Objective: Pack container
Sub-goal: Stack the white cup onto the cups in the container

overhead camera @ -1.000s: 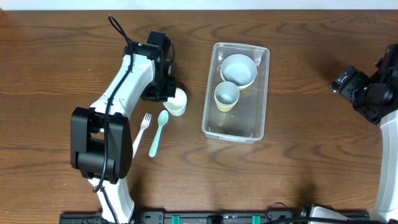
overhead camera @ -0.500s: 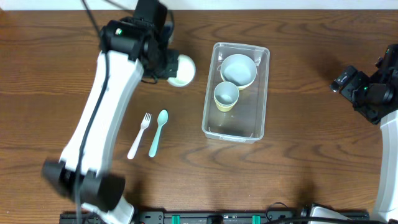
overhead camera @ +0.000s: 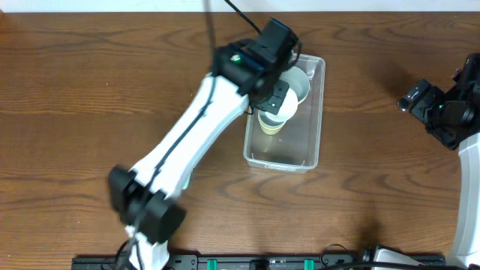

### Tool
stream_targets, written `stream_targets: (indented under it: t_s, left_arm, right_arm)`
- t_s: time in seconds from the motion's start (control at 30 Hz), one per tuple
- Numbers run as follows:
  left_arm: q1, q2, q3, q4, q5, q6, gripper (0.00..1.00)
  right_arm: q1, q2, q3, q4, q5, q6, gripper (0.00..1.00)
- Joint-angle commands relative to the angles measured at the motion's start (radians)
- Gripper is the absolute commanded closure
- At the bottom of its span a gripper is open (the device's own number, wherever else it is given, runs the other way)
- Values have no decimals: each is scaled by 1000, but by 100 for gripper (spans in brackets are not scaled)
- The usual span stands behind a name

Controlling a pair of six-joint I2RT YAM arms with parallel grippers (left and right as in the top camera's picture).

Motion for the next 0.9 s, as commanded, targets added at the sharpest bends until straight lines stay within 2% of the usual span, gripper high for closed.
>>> stream_targets:
  t_s: [0.0,0.17,0.27,0.3,0.33,0.37,0.43,0.67,0.8,0.87]
  left_arm:
    - [9,68,-5,5,-98,-8,94]
    - [17,147,-5,5,-138,-14,94]
    - [17,148,-3,-16,-127,-13,76]
    - [17,138,5,-32,-127,-13,67]
    - [20,123,17,-50,-127,-13,51]
    - [23,106,32,-69,-128,-12,42]
    - [35,56,70,-113,-128,-13,35]
    - [149,-156,89,-241,-157,-9,28]
    - [256,-172,58,-362,-153,-9,28]
    - [297,-171,-5,-373,-153,-9,29]
  right_arm:
    - [-5,-6,1,-1,3,11,1]
    - [-5,-6,1,-1,3,11,1]
    - [-5,-6,1,-1,3,11,1]
    - [-5,-6,1,-1,3,11,1]
    - [-5,-6,1,-1,3,11,1]
    - [-5,-6,1,-1,3,11,1]
    - [-5,-6,1,-1,3,11,1]
    - [-5,-6,1,-1,3,11,1]
    - [-5,-6,1,-1,3,11,1]
    - [-5,-6,1,-1,3,11,1]
